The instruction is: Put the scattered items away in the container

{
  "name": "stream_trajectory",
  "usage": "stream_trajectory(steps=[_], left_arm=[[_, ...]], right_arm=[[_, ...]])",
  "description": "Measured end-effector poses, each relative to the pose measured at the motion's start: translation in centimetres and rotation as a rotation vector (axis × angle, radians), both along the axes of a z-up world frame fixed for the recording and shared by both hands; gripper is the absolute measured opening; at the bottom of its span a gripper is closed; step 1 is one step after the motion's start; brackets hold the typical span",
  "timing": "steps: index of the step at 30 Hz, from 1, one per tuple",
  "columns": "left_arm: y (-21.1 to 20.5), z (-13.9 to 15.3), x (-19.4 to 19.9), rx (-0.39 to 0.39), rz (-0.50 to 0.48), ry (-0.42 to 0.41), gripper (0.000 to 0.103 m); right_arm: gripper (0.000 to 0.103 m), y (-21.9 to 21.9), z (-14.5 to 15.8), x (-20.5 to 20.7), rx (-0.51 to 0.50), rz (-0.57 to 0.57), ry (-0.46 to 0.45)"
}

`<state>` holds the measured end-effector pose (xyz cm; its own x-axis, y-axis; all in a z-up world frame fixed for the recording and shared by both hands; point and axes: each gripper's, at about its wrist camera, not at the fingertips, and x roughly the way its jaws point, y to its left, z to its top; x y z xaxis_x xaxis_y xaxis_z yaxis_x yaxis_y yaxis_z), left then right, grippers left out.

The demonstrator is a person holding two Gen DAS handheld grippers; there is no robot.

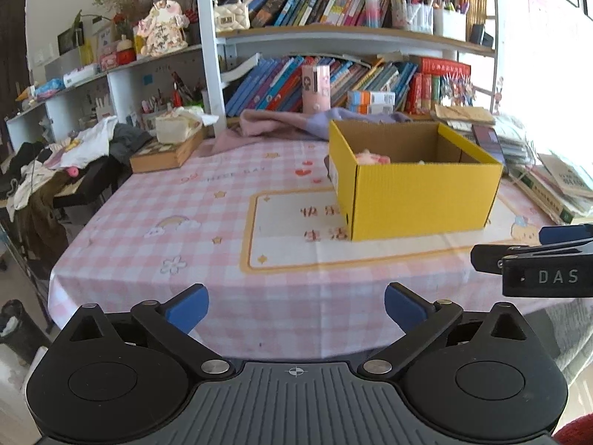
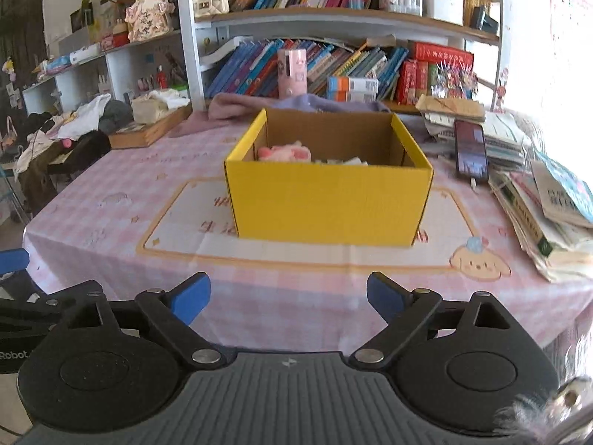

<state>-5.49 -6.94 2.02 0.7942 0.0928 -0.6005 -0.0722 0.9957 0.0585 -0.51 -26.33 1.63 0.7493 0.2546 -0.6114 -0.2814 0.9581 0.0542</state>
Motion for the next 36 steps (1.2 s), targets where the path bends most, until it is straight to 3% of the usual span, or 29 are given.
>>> stream_trajectory(steps=[15, 36], left_arm=[[0.9, -0.3, -1.2, -0.013, 0.026, 0.038, 0.103], [0.6, -0.5, -1.2, -0.016, 0.030, 0.057, 0.103]], right_arm=[[0.100, 0.5, -0.7, -1.1, -0.016, -0.004, 0.091], [0.101, 0.8, -0.8, -1.1, -0.040, 0.030, 0.110]])
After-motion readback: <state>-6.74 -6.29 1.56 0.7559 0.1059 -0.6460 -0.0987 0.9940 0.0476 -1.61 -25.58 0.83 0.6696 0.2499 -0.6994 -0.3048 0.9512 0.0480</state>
